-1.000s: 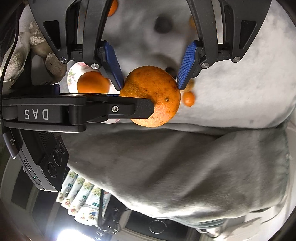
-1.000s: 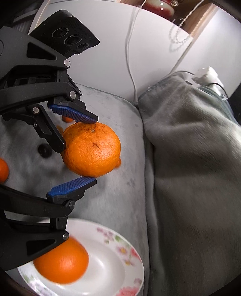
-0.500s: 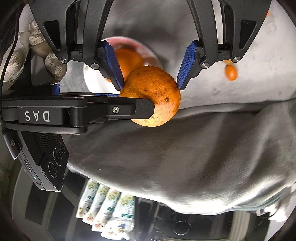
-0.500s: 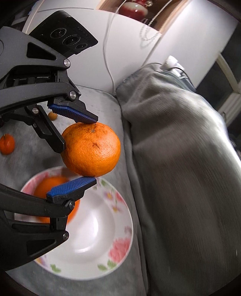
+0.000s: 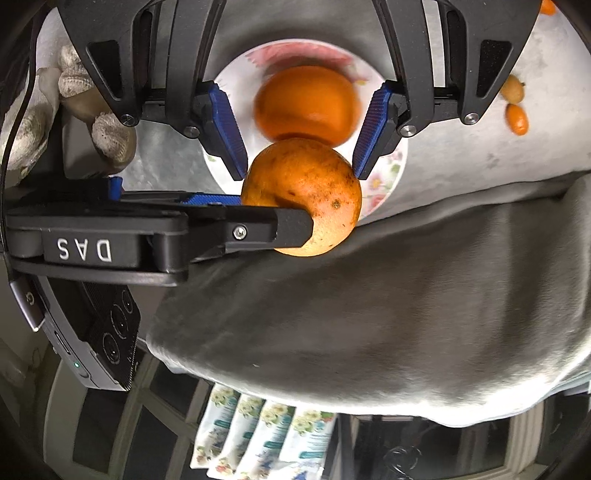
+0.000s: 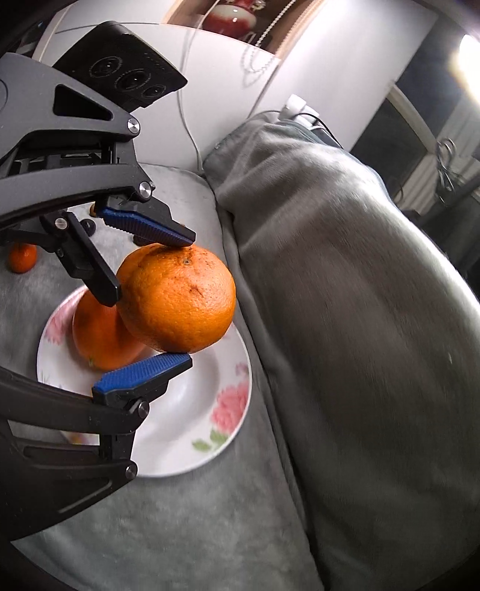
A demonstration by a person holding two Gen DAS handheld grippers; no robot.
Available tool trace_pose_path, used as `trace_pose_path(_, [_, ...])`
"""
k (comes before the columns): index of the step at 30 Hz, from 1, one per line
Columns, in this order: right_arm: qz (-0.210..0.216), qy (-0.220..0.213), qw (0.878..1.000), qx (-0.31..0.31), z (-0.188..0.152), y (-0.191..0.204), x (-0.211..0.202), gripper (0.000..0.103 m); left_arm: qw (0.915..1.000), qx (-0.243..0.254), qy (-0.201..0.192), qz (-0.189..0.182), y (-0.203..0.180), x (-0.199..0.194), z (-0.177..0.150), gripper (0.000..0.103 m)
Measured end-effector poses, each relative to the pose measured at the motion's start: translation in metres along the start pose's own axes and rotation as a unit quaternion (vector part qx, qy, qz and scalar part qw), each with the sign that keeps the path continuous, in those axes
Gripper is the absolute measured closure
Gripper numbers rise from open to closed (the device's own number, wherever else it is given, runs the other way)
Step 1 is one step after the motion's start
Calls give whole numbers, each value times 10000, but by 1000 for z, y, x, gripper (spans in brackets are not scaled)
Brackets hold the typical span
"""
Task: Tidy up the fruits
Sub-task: 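Carry the bumpy orange with the right gripper onto the plate beside the first orange, then open the right gripper and move it back toward the mandarin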
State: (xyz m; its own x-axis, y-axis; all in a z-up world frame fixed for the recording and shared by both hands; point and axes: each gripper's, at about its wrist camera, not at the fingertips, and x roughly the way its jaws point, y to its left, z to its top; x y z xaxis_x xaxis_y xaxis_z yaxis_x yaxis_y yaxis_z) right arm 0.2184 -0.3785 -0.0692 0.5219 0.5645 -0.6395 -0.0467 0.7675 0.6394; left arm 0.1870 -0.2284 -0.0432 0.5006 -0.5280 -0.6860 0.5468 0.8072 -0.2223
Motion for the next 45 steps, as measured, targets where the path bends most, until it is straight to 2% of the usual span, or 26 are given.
trace_pose_path(4, [-25,-63,9999,142,-1,-9,-5,41,9999,31,110,-93,-4,8,-2,46])
trace_pose_path(7, [107,-252,9994,213,1,-15,-16,41,9998,120,84,-141,-6,7,-4,50])
trace_pose_path(16, [51,-752,9971,132,1,-13,-57,41,9999,75,-101,-84,-1,-17,-5,50])
trace_pose_path(27, [-176,-912,9956,-156,-22,-6,-84,40,9994,72,-337,98,2,-52,-7,48])
trace_pose_path(29, [-268,-949,9947,-278,-29,-1,-87,37,9991,33,-400,137,5,-59,-8,46])
trace_pose_path(31, [-362,-1008,9935,-375,-34,4,-88,27,9988,12,-474,156,9,-67,-11,44])
trace_pose_path(34, [-492,-1109,9911,-555,-44,12,-91,20,9977,-40,-618,257,18,-81,-17,42])
trace_pose_path(41, [-847,-1169,9819,-1229,-72,35,-90,18,9949,-223,-788,585,45,-111,-30,41])
trace_pose_path(45, [-882,-1213,9758,-1590,-87,47,-88,17,9916,-388,-901,845,63,-127,-41,38])
